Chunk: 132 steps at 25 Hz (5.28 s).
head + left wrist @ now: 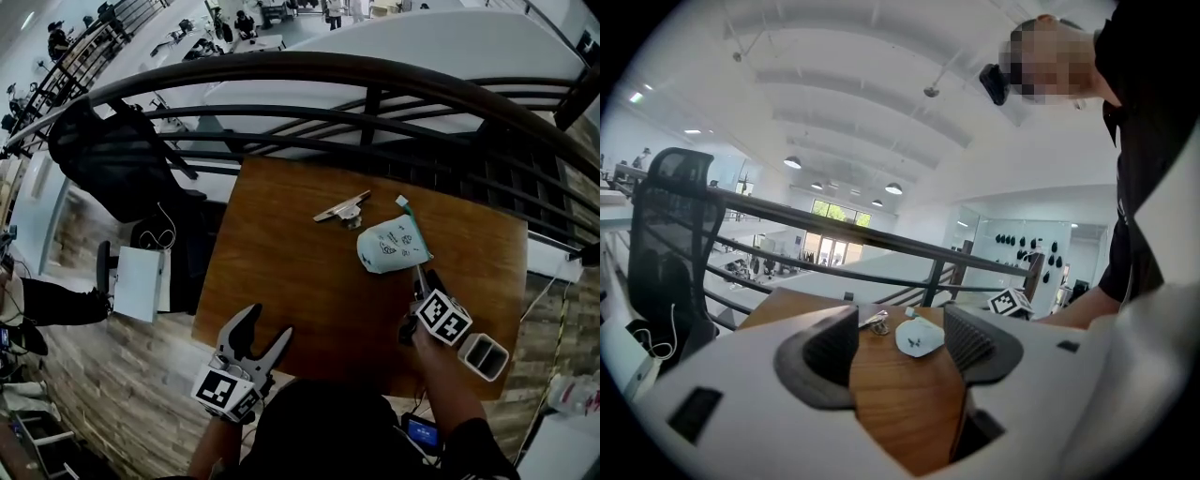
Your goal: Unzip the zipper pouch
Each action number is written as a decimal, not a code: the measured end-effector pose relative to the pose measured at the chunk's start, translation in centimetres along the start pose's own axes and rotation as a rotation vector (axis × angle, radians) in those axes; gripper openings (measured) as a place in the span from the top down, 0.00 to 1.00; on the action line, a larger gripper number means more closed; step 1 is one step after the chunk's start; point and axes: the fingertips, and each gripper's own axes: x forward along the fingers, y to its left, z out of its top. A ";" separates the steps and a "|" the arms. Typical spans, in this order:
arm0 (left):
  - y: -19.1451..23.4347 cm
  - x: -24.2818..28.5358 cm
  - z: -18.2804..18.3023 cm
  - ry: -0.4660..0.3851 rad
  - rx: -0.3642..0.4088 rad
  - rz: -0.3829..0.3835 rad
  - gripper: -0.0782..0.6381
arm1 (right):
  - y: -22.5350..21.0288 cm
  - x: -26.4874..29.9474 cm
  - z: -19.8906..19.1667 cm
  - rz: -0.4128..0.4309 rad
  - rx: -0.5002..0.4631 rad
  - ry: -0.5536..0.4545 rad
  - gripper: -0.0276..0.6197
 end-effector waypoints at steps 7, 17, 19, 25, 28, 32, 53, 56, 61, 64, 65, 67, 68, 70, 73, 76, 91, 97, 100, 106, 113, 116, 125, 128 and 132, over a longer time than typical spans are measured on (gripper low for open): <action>1.2 0.0 1.1 0.009 -0.013 0.022 0.48 | -1.6 3.6 -0.5 -0.114 0.202 0.024 0.60; 3.1 -1.3 -0.3 0.021 -0.074 0.057 0.48 | -0.7 6.6 -2.4 -0.155 0.271 0.128 0.64; 3.4 -1.4 -0.3 0.025 -0.087 0.070 0.48 | -0.4 6.8 -3.1 -0.144 0.264 0.161 0.75; 3.1 -1.4 -0.9 0.028 -0.090 0.057 0.49 | 0.9 5.9 -3.0 -0.071 0.208 0.153 0.95; 2.8 -1.0 -1.1 0.032 -0.068 0.035 0.49 | 1.7 5.2 -2.5 -0.036 0.128 0.140 0.96; 2.2 -0.5 -1.4 0.034 -0.059 0.006 0.49 | 2.3 4.0 -1.8 -0.010 0.038 0.111 0.96; -2.8 3.2 -2.0 0.027 -0.049 -0.182 0.50 | 12.7 -6.5 0.0 0.366 -0.862 -0.070 0.96; -3.4 4.0 -2.5 0.045 -0.048 -0.220 0.50 | 12.8 -7.7 -1.4 0.417 -0.900 -0.062 0.96; -4.7 5.3 -2.7 0.095 -0.026 -0.320 0.50 | 14.4 -11.0 -2.8 0.529 -0.996 -0.084 0.96; -5.8 6.3 -2.3 0.128 0.027 -0.428 0.50 | 16.2 -13.2 -3.5 0.615 -1.150 -0.099 0.96; -6.2 6.7 -2.2 0.141 0.043 -0.464 0.50 | 16.6 -13.9 -3.7 0.632 -1.195 -0.096 0.96; -6.6 7.4 -2.0 0.161 0.070 -0.519 0.49 | 17.1 -15.2 -3.9 0.652 -1.245 -0.101 0.96; -6.7 7.7 -1.8 0.166 0.084 -0.535 0.50 | 17.4 -15.7 -4.0 0.660 -1.266 -0.107 0.96; -6.8 8.1 -1.4 0.175 0.120 -0.567 0.49 | 17.9 -16.6 -4.2 0.679 -1.322 -0.108 0.96; -8.1 8.2 -1.5 0.213 0.182 -0.673 0.49 | 18.3 -17.9 -4.8 0.711 -1.412 -0.101 0.96; -9.9 8.3 -2.3 0.270 0.148 -0.814 0.49 | 18.5 -19.0 -5.1 0.724 -1.459 -0.099 0.96; -14.4 6.9 -3.6 0.371 0.115 -1.018 0.60 | 17.5 -20.9 -3.2 0.640 -1.440 -0.155 0.96; -15.0 7.0 -3.6 0.366 0.119 -0.994 0.76 | 17.2 -21.3 -2.6 0.606 -1.421 -0.198 0.95; -15.0 7.3 -3.3 0.338 0.156 -0.943 0.81 | 17.2 -21.3 -2.3 0.598 -1.403 -0.209 0.95; -14.6 7.6 -2.7 0.283 0.273 -0.857 0.84 | 16.6 -20.9 -2.4 0.592 -1.341 -0.194 0.93; -14.6 7.1 -2.2 0.260 0.434 -0.856 0.85 | 16.0 -20.4 -1.6 0.668 -1.201 -0.151 0.80; -14.7 6.5 -1.9 0.256 0.433 -0.886 0.85 | 16.4 -20.2 -1.5 0.717 -1.142 -0.154 0.71; -14.8 4.8 -1.7 0.287 0.465 -0.932 0.85 | 18.4 -20.9 -3.2 0.932 -0.960 -0.022 0.72; -14.5 4.5 -1.8 0.292 0.469 -0.924 0.85 | 18.9 -21.2 -3.6 0.971 -0.933 0.009 0.75; -13.7 4.1 -1.8 0.295 0.476 -0.910 0.85 | 19.7 -21.4 -4.0 1.015 -0.886 0.055 0.80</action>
